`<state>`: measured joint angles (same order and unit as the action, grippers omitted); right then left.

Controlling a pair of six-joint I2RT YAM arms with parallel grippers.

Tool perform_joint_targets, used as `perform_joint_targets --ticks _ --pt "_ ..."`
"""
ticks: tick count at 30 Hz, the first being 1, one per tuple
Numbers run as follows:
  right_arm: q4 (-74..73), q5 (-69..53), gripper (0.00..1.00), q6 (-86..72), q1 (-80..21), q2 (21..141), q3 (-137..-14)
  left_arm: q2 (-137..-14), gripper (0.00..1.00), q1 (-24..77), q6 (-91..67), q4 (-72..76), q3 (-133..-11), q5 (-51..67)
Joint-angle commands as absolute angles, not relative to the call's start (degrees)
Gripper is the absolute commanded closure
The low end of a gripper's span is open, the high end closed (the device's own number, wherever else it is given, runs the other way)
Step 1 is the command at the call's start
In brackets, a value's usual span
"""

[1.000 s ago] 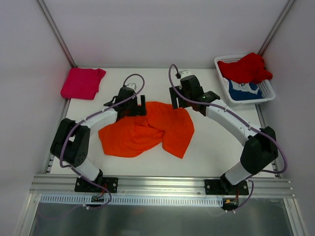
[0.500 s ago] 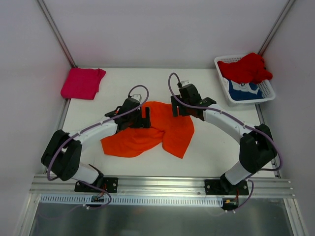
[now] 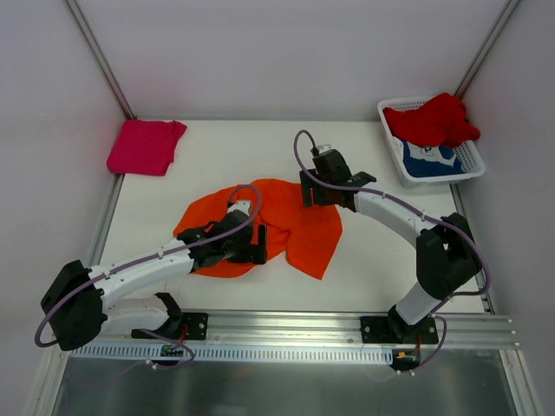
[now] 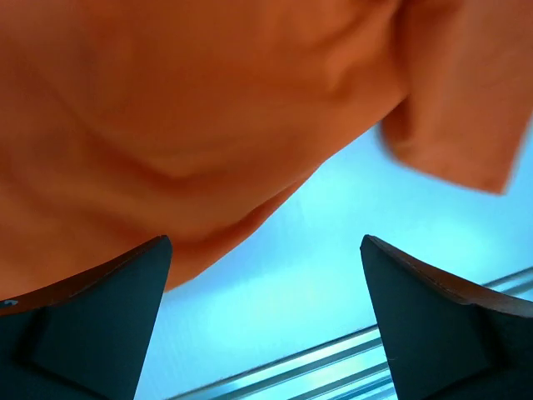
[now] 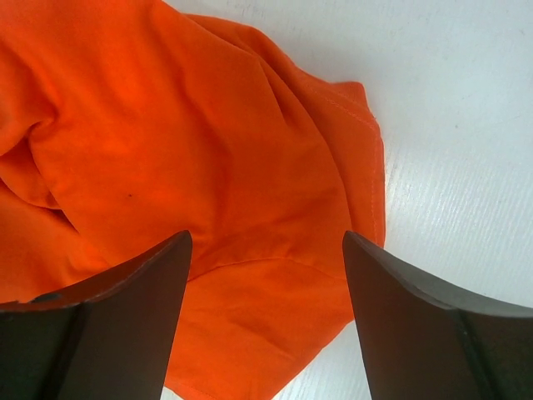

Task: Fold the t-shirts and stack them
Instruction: Flatten the tshirt out

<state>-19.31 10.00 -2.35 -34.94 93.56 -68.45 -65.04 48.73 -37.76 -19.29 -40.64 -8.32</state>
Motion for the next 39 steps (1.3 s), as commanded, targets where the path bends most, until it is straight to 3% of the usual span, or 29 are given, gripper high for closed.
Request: perform_joint_targets --ticks 1,12,16,18,20,23,24,25,27,28,34,39 --pt "-18.02 8.97 0.23 -3.25 -33.76 92.46 -70.05 -68.1 0.01 51.76 -44.9 -23.47 -36.13 -14.49" --pt "-18.11 5.37 0.25 -3.25 -31.64 88.51 -68.65 -75.58 0.07 53.88 -46.67 -23.47 -33.4 -21.09" --pt "-17.32 3.52 0.3 -4.83 -31.82 86.67 -65.75 -77.52 0.22 53.88 -45.97 -23.47 -34.8 -20.92" --pt "-16.7 3.34 0.35 -5.71 -32.25 84.47 -63.99 -78.48 0.41 53.88 -46.14 -23.47 -35.15 -20.92" --pt "-16.35 3.43 0.36 -6.24 -32.78 82.02 -61.36 -79.01 0.46 53.88 -46.14 -23.47 -35.51 -21.27" --pt "-17.05 4.3 0.36 -7.2 -34.36 78.94 -58.45 -79.8 0.67 53.88 -45.88 -23.47 -36.38 -21.71" --pt "-17.4 4.13 0.36 -8.08 -34.71 78.06 -57.66 -80.24 0.8 53.88 -45.7 -23.47 -37.0 -21.71" --pt "-17.66 4.13 0.36 -8.61 -34.98 77.18 -56.87 -80.59 0.84 53.88 -45.7 -23.47 -37.18 -21.8" --pt "-17.67 3.52 0.36 -9.92 -36.38 74.2 -53.62 -81.29 0.86 53.88 -45.7 -23.47 -37.88 -21.62" --pt "-17.67 3.43 0.35 -11.32 -37.0 73.22 -52.57 -81.47 0.93 53.88 -45.7 -23.47 -37.97 -21.62" --pt "-21.16 9.3 0.33 -14.59 -43.58 67.16 -46.15 -82.97 1.0 53.88 -45.44 -23.47 -39.29 -21.18" --pt "-26.1 16.69 0.33 -16.61 -49.21 62.76 -43.16 -82.09 1.0 53.88 -45.09 -23.47 -39.02 -21.27"
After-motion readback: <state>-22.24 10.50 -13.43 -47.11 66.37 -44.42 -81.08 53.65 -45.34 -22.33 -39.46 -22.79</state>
